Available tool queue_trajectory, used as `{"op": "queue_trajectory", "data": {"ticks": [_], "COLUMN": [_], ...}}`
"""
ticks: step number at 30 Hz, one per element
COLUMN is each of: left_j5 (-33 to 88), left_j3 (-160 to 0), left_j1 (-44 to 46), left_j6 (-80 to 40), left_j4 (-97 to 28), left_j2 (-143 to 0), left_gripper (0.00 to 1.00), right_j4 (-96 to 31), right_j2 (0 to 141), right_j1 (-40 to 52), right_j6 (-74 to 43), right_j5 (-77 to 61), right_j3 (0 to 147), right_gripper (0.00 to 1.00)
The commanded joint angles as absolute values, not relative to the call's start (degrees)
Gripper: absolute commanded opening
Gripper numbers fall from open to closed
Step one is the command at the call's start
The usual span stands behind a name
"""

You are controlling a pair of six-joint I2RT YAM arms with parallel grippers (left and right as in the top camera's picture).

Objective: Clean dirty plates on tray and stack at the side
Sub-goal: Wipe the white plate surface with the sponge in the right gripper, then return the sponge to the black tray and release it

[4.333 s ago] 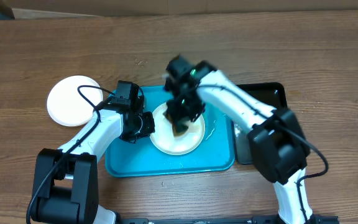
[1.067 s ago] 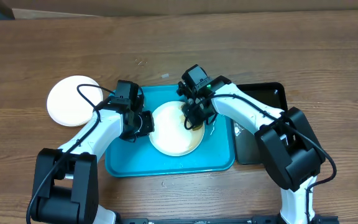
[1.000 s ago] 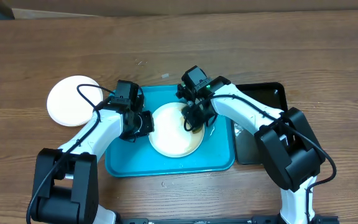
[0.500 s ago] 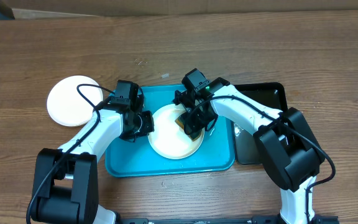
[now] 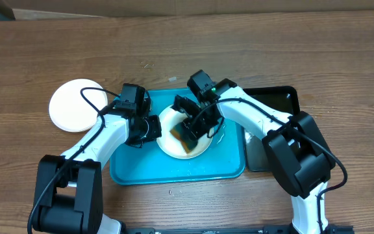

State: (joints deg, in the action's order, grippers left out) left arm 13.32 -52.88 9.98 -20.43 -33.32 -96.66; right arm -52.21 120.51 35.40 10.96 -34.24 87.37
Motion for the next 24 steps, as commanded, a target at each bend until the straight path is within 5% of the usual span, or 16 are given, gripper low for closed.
{"op": "queue_trajectory", "data": {"ticks": [1,17,24], "left_j5": [14.00,13.54,13.56], "left_j3": [-53.60,-53.60,-53.60], "left_j1": [9.82,9.82,9.82], "left_j6": [-19.29,-19.07,-19.09], "left_j4": [-33.15,-33.45,-33.45], "left_j2": [-97.30,-97.30,-97.30], "left_gripper": [0.07,0.14,0.14], "right_j4": [-54.19,-78.30,-83.50], "right_j2": [120.01,119.90,119.90], "right_j1": [34.63,14.70,1.56], "right_j6": [12.05,11.97,3.84], "right_j5": [-39.99,-37.91,-21.23], "right_j3": [93.82,107.11,106.76], "right_gripper": [0.06,0.04,0.04]}}
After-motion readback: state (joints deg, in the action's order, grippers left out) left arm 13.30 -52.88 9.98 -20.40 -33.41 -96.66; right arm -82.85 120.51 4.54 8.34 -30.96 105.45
